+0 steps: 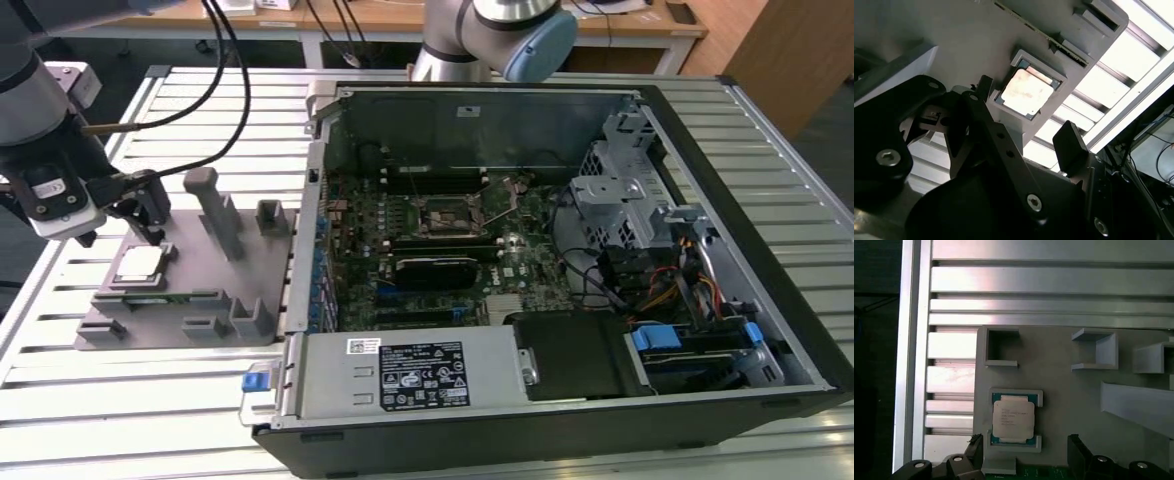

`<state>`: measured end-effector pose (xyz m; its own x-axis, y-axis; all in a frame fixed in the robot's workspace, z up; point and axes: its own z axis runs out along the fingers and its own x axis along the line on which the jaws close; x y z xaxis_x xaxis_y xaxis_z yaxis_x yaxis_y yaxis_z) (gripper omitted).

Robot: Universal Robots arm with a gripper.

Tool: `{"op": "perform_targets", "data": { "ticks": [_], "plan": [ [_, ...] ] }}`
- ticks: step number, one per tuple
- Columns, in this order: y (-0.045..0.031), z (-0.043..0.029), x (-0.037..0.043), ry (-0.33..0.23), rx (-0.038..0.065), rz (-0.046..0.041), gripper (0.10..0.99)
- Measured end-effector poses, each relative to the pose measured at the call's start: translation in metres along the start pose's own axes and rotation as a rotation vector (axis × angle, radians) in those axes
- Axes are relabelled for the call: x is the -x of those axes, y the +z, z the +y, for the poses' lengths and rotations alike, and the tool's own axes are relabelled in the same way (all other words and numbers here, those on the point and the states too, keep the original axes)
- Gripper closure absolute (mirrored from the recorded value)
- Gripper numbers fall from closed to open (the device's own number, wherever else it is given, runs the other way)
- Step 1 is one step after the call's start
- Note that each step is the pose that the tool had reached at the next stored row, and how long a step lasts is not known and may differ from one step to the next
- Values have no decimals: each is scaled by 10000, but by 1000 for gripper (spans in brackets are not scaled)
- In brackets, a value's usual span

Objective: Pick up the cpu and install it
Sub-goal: 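Pick up the cpu and move it towards the insertion slot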

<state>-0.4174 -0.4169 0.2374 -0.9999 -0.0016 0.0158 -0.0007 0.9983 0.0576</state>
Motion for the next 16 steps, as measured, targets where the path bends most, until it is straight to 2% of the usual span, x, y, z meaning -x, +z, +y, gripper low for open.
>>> {"op": "perform_targets", "data": {
  "ticks": [16],
  "plan": [
    [190,12,-17,-1,0,-1,325]
  ]
}}
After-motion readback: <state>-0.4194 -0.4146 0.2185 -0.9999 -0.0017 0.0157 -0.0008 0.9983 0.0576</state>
